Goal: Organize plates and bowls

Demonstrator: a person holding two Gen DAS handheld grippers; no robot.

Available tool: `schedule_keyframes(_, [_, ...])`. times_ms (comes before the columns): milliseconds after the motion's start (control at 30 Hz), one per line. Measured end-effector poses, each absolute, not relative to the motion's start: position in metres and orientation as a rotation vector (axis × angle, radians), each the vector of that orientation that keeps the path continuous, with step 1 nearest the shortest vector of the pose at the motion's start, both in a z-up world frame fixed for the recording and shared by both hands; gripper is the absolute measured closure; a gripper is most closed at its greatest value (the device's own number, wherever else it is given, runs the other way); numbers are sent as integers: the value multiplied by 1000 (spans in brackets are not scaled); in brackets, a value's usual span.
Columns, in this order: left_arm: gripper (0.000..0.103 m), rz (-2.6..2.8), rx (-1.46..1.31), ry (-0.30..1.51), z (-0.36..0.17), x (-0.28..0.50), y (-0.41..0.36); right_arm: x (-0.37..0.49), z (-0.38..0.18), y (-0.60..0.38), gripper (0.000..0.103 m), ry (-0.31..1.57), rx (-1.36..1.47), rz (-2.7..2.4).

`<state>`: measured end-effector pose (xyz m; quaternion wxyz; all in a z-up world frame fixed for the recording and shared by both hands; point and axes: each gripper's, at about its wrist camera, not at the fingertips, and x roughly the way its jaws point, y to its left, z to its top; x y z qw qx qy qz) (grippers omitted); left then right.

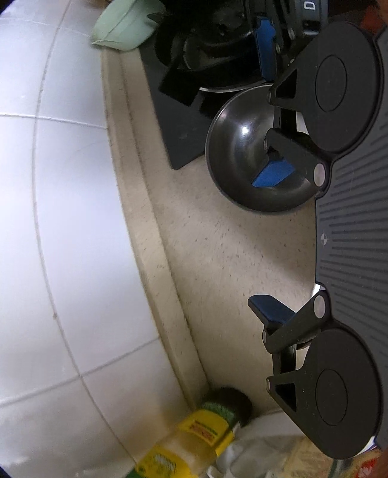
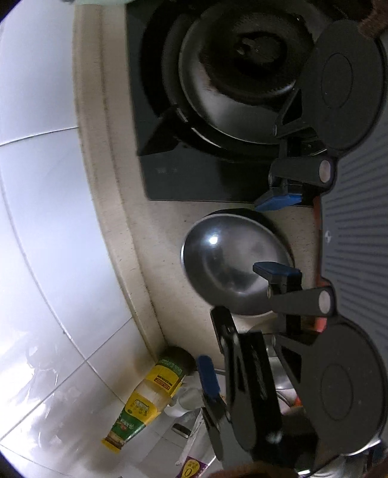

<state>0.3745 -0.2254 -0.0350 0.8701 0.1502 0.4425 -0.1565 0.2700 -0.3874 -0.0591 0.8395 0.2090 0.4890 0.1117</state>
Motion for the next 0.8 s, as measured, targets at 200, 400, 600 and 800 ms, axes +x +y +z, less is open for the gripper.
schedule_keyframes(200, [31, -356, 353, 974, -55, 386, -236, 281, -72, -387, 68, 1054, 483, 250])
schedule_keyframes(400, [34, -382, 369, 1005, -68, 394, -237, 283, -72, -383, 67, 1047, 463, 264])
schedule_keyframes(600, [38, -413, 379, 1005, -70, 394, -237, 284, -71, -374, 74, 1036, 418, 268])
schedule_keyframes(800, [47, -426, 363, 1015, -68, 395, -236, 290, -77, -369, 79, 1046, 422, 290])
